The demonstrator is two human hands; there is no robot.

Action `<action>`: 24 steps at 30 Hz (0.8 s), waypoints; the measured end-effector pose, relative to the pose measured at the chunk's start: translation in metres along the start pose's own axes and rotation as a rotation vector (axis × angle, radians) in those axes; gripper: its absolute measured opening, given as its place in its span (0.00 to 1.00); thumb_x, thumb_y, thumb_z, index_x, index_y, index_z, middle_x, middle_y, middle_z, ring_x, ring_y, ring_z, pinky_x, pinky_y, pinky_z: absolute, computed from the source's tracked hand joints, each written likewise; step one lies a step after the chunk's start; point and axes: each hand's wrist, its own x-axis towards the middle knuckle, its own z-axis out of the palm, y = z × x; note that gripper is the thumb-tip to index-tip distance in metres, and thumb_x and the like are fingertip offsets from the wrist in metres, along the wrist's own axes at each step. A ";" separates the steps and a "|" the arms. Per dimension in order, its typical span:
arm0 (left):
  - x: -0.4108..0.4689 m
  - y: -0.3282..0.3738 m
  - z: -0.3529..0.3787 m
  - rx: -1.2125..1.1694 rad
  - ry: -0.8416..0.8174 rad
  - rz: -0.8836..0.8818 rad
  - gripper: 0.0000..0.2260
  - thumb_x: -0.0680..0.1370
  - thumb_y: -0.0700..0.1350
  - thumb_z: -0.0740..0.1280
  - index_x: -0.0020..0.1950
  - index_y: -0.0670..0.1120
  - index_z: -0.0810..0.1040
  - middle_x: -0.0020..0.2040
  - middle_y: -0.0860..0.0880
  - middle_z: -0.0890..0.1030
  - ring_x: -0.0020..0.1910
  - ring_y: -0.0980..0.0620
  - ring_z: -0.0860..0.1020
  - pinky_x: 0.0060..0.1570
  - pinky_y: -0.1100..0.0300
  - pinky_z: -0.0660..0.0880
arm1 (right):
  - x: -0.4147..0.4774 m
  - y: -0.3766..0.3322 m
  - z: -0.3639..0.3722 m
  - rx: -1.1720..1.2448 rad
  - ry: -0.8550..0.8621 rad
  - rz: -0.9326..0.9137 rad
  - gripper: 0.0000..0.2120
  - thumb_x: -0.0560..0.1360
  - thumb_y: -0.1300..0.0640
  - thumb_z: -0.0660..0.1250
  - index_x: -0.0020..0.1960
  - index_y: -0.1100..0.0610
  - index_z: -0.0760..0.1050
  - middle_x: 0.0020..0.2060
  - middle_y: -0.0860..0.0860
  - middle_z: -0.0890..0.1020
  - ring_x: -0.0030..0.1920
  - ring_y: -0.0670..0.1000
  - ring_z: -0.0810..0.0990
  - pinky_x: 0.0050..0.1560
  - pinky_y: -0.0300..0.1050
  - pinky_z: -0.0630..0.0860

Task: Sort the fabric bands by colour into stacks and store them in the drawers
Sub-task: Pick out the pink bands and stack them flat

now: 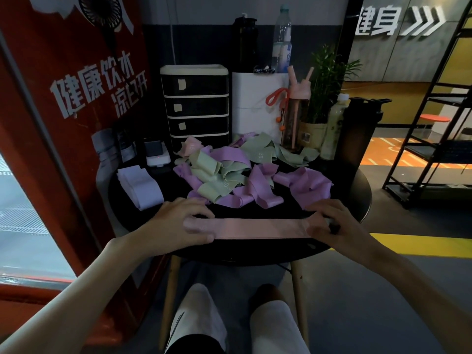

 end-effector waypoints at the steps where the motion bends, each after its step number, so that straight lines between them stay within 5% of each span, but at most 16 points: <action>1: 0.000 -0.004 0.002 -0.003 -0.025 0.004 0.24 0.64 0.74 0.68 0.57 0.69 0.77 0.63 0.69 0.73 0.67 0.63 0.67 0.70 0.54 0.64 | 0.000 0.002 0.000 -0.024 -0.039 -0.016 0.24 0.69 0.60 0.76 0.58 0.40 0.74 0.58 0.44 0.72 0.61 0.47 0.70 0.60 0.42 0.69; 9: -0.001 -0.010 0.005 -0.177 0.025 0.051 0.19 0.66 0.66 0.72 0.54 0.62 0.83 0.57 0.66 0.78 0.61 0.61 0.75 0.65 0.53 0.72 | -0.002 0.000 -0.001 -0.033 -0.083 -0.043 0.19 0.71 0.64 0.75 0.54 0.44 0.77 0.56 0.44 0.74 0.58 0.43 0.73 0.56 0.33 0.72; 13: -0.004 -0.014 0.008 -0.172 0.032 0.033 0.22 0.66 0.71 0.71 0.56 0.64 0.81 0.59 0.66 0.76 0.63 0.60 0.73 0.66 0.51 0.70 | -0.001 0.000 0.001 -0.098 -0.077 -0.048 0.13 0.72 0.62 0.73 0.55 0.53 0.80 0.55 0.44 0.75 0.58 0.43 0.73 0.57 0.40 0.73; 19: -0.004 -0.017 0.011 -0.183 0.039 0.052 0.24 0.65 0.76 0.67 0.56 0.67 0.80 0.60 0.66 0.75 0.64 0.59 0.73 0.68 0.49 0.68 | 0.000 -0.002 -0.001 -0.131 -0.106 -0.064 0.11 0.72 0.60 0.74 0.54 0.52 0.81 0.53 0.47 0.78 0.56 0.44 0.74 0.55 0.45 0.75; 24: 0.002 -0.011 0.003 -0.224 0.131 0.053 0.23 0.66 0.75 0.65 0.52 0.62 0.82 0.58 0.67 0.75 0.64 0.61 0.72 0.64 0.63 0.66 | 0.014 -0.020 -0.007 -0.099 0.014 -0.070 0.07 0.75 0.58 0.70 0.51 0.49 0.80 0.51 0.43 0.79 0.54 0.38 0.75 0.53 0.31 0.72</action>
